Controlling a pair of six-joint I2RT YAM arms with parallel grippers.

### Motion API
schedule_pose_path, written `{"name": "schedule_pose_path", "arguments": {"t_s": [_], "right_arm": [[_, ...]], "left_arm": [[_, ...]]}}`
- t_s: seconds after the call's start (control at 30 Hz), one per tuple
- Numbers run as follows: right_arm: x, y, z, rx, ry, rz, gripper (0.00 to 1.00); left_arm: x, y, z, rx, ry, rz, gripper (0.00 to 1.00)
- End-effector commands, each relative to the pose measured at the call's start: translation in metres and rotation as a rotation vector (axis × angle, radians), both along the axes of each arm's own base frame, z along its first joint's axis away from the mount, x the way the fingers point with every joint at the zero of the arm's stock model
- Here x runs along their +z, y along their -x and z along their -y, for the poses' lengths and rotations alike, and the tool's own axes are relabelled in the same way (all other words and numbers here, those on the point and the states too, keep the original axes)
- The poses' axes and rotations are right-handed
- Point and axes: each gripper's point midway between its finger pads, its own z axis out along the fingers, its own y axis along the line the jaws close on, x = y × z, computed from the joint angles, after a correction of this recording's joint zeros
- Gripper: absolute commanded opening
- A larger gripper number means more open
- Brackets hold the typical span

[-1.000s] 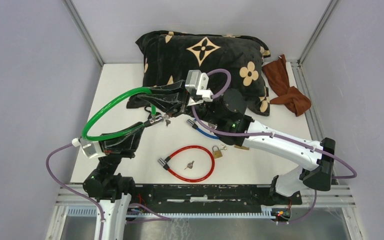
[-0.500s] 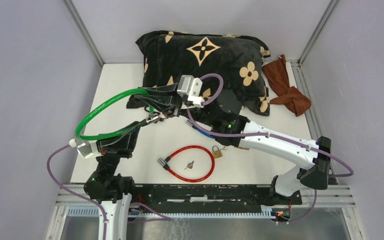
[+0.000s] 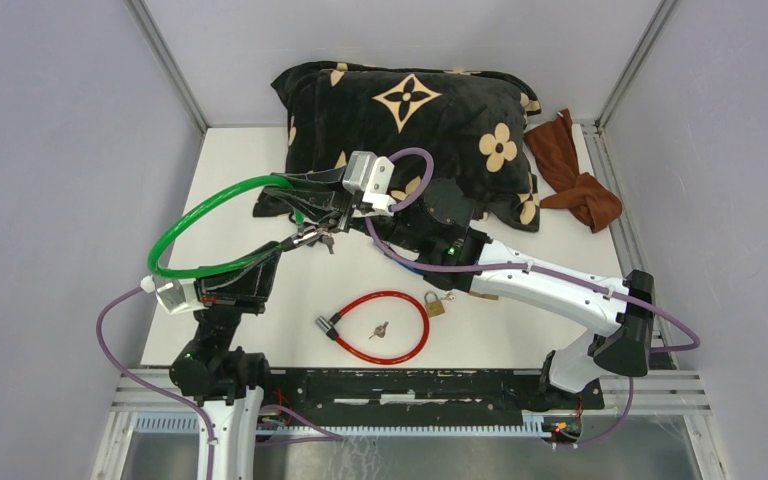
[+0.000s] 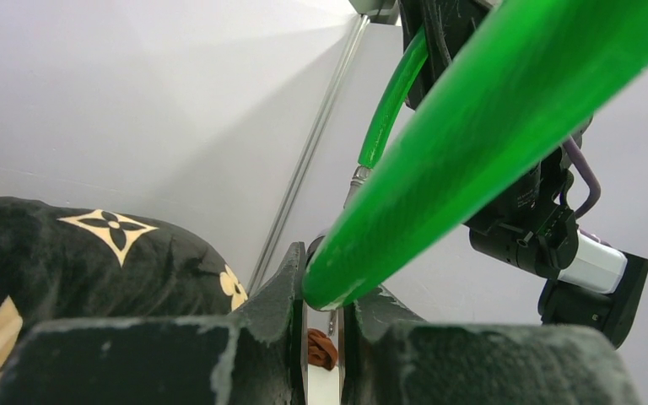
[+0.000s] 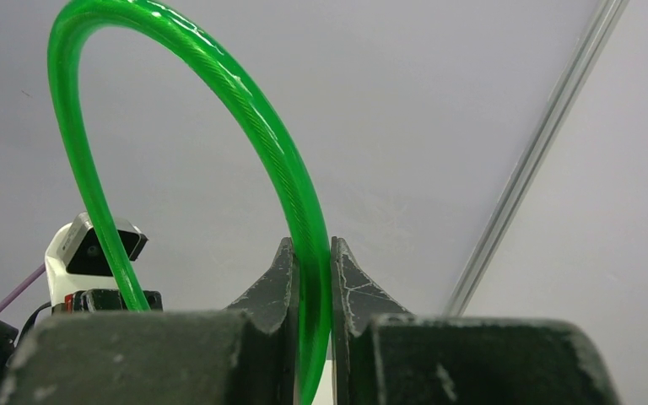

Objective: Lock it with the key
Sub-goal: Lock the lock.

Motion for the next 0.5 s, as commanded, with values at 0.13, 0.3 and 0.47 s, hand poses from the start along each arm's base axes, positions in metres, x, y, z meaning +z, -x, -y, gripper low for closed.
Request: {"name": "schedule_pose_path", "arguments": {"t_s": [0.13, 0.3, 0.47], "right_arm": [[0.032, 0.018, 0.011, 0.054, -0.094, 0.02, 0.0], [0.019, 0.015, 0.004, 0.06, -0.077, -0.003, 0.0], [0.008, 0.013, 0.0, 0.06, -0.057, -0.022, 0.0]], "left_arm": [[0.005, 0.0, -0.005, -0.004, 0.057, -0.019, 0.02], [0.006, 0.0, -0.005, -0.004, 0.059, -0.018, 0.02], [0.006, 0.001, -0.005, -0.008, 0.064, -0.02, 0.02]]}}
